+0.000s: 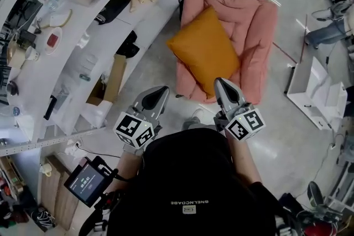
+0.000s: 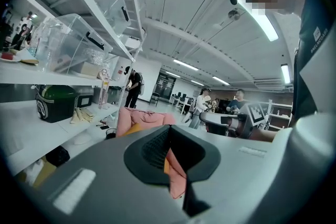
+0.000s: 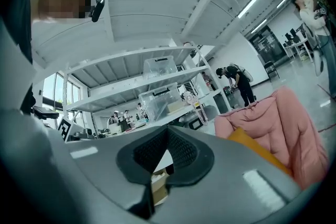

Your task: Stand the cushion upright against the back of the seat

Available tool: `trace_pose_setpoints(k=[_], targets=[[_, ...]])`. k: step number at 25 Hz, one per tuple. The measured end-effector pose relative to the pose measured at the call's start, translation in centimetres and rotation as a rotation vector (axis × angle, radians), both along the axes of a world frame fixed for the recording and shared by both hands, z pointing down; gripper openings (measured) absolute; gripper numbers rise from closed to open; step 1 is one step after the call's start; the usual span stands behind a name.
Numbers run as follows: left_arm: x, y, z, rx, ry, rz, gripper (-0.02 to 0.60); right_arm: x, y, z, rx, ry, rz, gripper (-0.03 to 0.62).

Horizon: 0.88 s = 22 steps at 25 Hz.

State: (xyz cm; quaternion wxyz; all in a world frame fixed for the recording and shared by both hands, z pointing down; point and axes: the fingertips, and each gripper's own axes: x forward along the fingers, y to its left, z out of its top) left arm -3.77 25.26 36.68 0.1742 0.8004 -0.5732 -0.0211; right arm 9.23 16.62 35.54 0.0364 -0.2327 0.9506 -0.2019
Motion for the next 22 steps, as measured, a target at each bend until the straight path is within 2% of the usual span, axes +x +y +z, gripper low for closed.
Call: trace_pose_setpoints(k=[6,8,9,15,22], targets=[[1.4,-4.7,1.0,-0.018,0.002,-0.059,0.014,1.4,-5.2,1.5,-0.030,0.012,-0.048,0.005],[2.0,-6.2,1.8,-0.028,-0.002,-0.077,0.070,2.1,-7.0,2.2,-0.034,0.008,-0.066,0.005],[2.2,-6.7,2.1,-0.032,-0.002,-0.088,0.072,2.4,-7.7,2.4,-0.033,0.009,-0.073,0.005],[1.9,-7.6,2.8,-0.077,0.013,-0.131,0.101,2.6,-10.0,2.5,-0.046,0.034,-0.094,0.005],[0.3,-9.8,5.4,-0.140,0.047,-0.178,0.122,2.5,-12.6,4.9,-0.081,0.074,-0.103,0.006]])
